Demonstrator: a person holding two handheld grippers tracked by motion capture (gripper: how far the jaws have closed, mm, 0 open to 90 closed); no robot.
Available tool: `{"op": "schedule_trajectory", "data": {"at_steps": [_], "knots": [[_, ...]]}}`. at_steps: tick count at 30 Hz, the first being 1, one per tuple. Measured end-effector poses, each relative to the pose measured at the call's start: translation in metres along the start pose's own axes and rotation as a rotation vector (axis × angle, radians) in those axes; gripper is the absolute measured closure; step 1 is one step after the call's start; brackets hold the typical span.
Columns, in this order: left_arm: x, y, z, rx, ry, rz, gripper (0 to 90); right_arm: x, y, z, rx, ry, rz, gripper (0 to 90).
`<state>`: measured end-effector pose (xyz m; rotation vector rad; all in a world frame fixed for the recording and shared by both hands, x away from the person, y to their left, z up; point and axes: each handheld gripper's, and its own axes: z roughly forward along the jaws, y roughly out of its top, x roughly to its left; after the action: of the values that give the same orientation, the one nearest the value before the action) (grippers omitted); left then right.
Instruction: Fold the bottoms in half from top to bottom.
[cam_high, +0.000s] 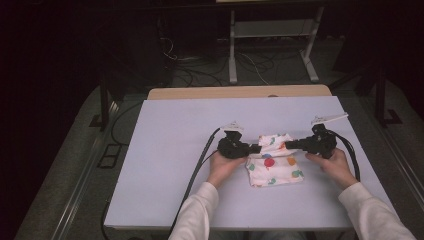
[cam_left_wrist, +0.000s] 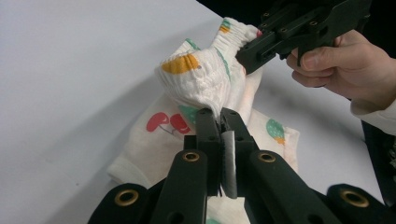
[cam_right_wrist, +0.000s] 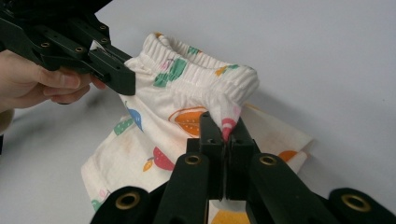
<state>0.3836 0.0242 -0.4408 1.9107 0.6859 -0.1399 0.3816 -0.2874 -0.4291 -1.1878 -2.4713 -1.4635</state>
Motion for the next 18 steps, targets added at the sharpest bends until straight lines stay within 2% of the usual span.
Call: {"op": "schedule_trajectory", "data": {"at_steps": [18], "knots": [[0.0,-0.012,0.003,0.015,0.0,-0.002,86.8,0.003,-0.008,0.006,0.056,-0.002,0.005,86.5]]}}
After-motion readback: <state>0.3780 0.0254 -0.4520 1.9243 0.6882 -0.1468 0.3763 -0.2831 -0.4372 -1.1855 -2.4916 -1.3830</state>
